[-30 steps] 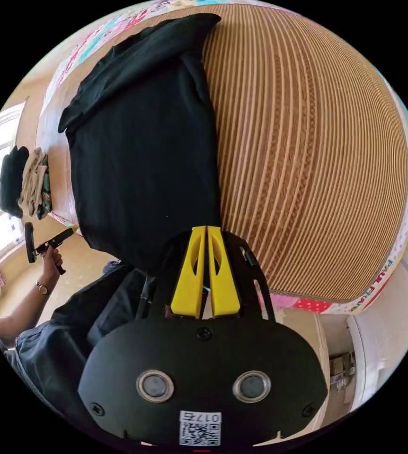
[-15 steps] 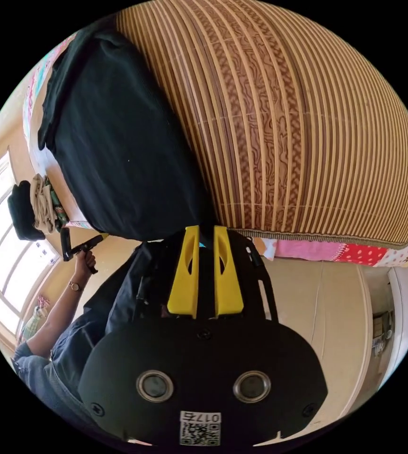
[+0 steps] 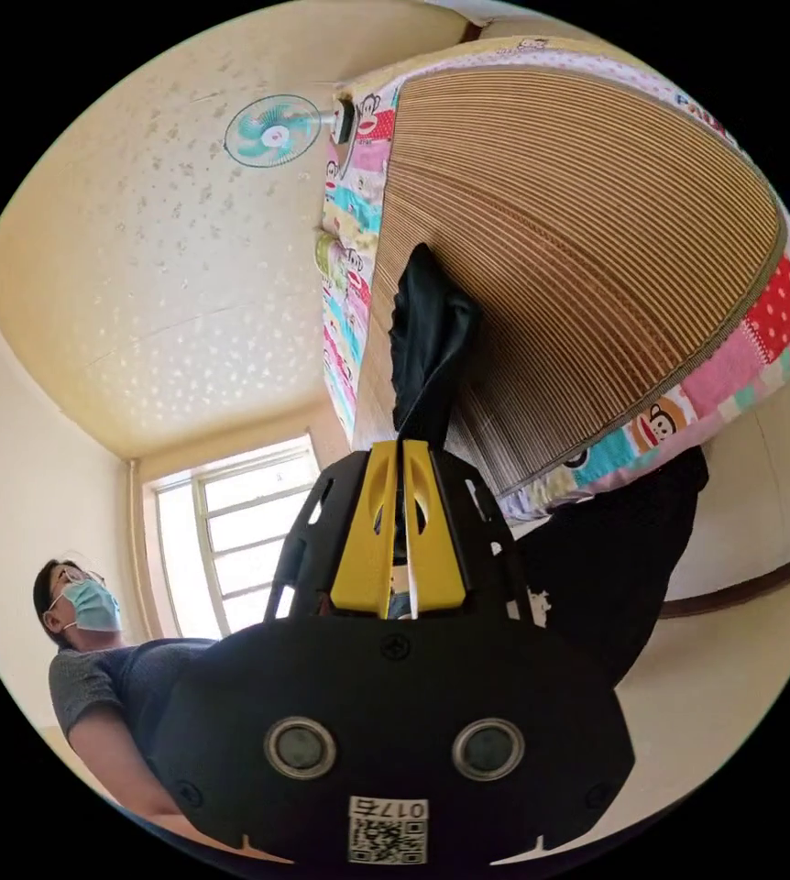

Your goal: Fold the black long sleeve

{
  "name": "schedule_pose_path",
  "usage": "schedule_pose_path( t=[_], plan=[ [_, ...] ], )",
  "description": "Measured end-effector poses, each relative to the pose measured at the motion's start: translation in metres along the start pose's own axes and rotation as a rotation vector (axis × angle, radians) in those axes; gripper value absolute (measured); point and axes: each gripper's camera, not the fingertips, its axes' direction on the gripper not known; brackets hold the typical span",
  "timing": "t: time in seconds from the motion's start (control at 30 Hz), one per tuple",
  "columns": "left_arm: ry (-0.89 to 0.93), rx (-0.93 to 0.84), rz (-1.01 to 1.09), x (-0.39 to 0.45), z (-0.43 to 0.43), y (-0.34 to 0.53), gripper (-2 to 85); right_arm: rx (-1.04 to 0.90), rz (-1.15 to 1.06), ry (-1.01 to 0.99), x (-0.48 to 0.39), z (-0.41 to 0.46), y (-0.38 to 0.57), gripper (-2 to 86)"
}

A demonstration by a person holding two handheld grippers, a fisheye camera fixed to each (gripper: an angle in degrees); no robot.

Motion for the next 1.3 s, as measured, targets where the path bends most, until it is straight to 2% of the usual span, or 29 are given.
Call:
schedule_pose_path(
  t=[0.1, 0.17, 0.27, 0.4, 0.57, 0.63, 0.73, 0.87, 0.93, 1.0, 1.1, 1.2, 1.3],
  plan=[
    [0.17, 0.047, -0.01, -0.004, -0.003, 0.038, 3.8, 0.125, 0.123, -0.127, 0.02, -0.029, 0.041, 0.8],
    [0.202, 0.124, -0.021, -0.01, -0.009, 0.054, 3.8, 0.188, 0.196, -0.184, 0.032, -0.036, 0.051, 0.8],
    [0.155, 0.255, -0.103, -0.027, -0.027, 0.054, 3.8, 0.193, 0.294, -0.151, 0.046, -0.024, 0.033, 0.8],
    [0.047, 0.416, -0.228, -0.052, -0.059, -0.004, 3.7, 0.171, 0.397, -0.136, 0.054, 0.026, -0.03, 0.8],
    [-0.007, 0.573, -0.286, -0.057, -0.082, -0.103, 3.9, 0.133, 0.299, -0.1, 0.012, 0.094, -0.12, 1.1],
    [-0.018, 0.6, -0.293, -0.052, -0.082, -0.142, 3.9, 0.157, 0.219, -0.004, -0.019, 0.12, -0.154, 1.4],
    [-0.022, 0.642, -0.326, -0.043, -0.073, -0.194, 4.5, 0.176, 0.212, 0.059, -0.045, 0.147, -0.183, 2.4],
    [-0.186, 0.746, -0.207, -0.029, -0.075, -0.222, 5.0, 0.218, 0.034, -0.005, -0.068, 0.162, -0.195, 4.8],
    [-0.359, 0.738, -0.212, -0.032, -0.073, -0.216, 6.3, 0.122, -0.027, -0.033, -0.064, 0.174, -0.199, 6.6],
    [-0.642, 0.595, -0.299, -0.055, -0.058, -0.205, 10.0, -0.019, -0.065, 0.012, -0.052, 0.187, -0.195, 6.3],
    [-0.884, 0.358, -0.398, -0.104, -0.033, -0.183, 13.3, -0.219, -0.11, 0.182, -0.022, 0.201, -0.166, 5.8],
    [-0.939, 0.236, -0.484, -0.155, -0.016, -0.161, 15.9, -0.398, -0.052, 0.331, 0.019, 0.212, -0.134, 5.6],
    [-0.849, 0.227, -0.503, -0.195, -0.007, -0.153, 15.2, -0.513, -0.036, 0.418, 0.038, 0.221, -0.112, 5.9]
  ],
)
